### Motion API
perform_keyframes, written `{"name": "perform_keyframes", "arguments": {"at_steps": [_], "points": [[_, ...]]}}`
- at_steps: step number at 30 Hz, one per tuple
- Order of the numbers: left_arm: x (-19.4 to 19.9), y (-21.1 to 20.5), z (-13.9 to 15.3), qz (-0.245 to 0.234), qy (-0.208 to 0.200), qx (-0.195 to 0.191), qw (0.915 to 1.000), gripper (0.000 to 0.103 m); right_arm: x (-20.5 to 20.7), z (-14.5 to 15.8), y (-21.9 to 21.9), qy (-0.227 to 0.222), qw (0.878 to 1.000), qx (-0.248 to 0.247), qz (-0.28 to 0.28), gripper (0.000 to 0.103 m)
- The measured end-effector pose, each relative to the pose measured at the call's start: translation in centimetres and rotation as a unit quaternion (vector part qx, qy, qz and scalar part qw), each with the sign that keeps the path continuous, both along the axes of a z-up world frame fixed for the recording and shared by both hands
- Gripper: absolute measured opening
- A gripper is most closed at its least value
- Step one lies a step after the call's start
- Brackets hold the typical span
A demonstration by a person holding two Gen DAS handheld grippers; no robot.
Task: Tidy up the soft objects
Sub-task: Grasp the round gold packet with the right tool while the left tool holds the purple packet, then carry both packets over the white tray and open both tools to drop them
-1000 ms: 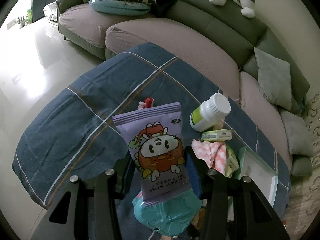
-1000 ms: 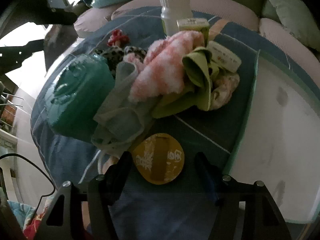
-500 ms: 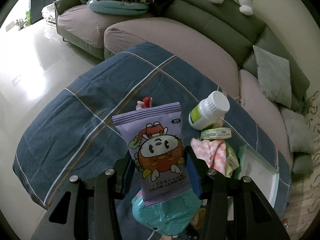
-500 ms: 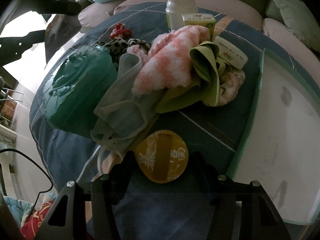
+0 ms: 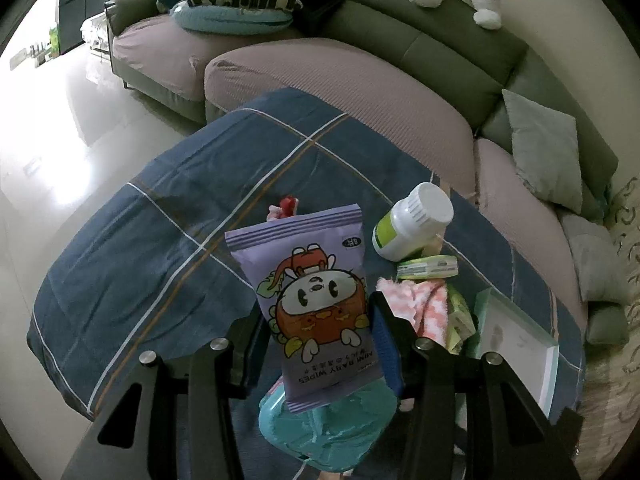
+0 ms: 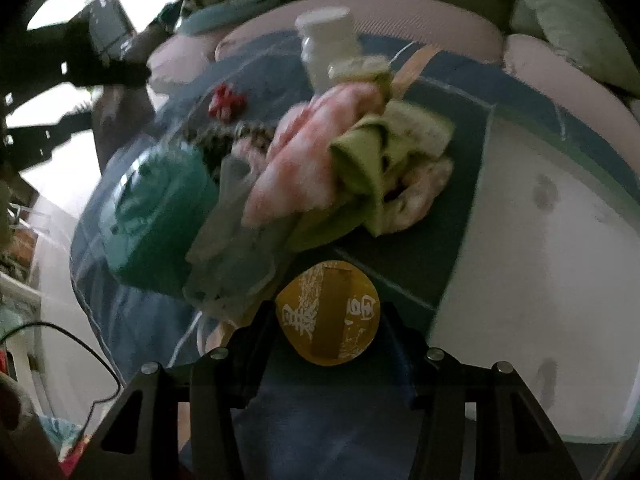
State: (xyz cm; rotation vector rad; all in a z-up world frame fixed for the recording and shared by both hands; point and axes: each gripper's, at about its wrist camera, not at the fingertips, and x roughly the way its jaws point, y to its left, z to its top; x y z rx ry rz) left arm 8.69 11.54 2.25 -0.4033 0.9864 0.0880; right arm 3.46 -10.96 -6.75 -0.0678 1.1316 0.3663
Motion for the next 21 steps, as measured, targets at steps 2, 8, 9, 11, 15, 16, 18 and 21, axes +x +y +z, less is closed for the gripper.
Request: {"name": "perform_keyframes", "arguments": {"at_steps": [2,8,9,11,15,16,18,21], "points": [[0.0,-0.1,0.2,-0.001,-0.003,0.001,1.0000,0.049,0.0,1.0,-0.8,-0.012,1.000,0.013,-0.010,0.054],[-0.1,-0.8,1.2,-0.010,-0.020,0.004,0.9998,0.049,-0.2,4.0,-3.5,-0.058,0.996,0.038,-0.051,0.054],[-0.1,-1.0,1.4,-0.012,-0.022,0.006,0.9997,0.049,-0.2,4.3,-4.0,-0.064,0.995,0.039,-0.059,0.055],[0.0,-1.7,1.9,-0.019,-0.029,0.011,0.9993,0.049,-0.1,4.8,-5.1,-0.075,0.993,0.037,-0.084,0.055],[0.3,-4.3,2.7,-0.056,-0.042,0.018,0.9974,0.049,0.1,5.2,-8.1,-0.083,0.987,0.026,-0.135,0.055],[0.4,-5.0,2.9,-0.067,-0.044,0.018,0.9966,0.049,0.1,5.4,-9.2,-0.084,0.984,0.025,-0.152,0.055],[0.7,-6.8,3.0,-0.092,-0.044,0.025,0.9944,0.049,-0.1,5.7,-10.6,-0.089,0.981,0.020,-0.174,0.055],[1.1,-9.1,3.1,-0.120,-0.042,0.036,0.9913,0.049,-0.3,6.2,-13.1,-0.097,0.973,0.015,-0.209,0.055]]}}
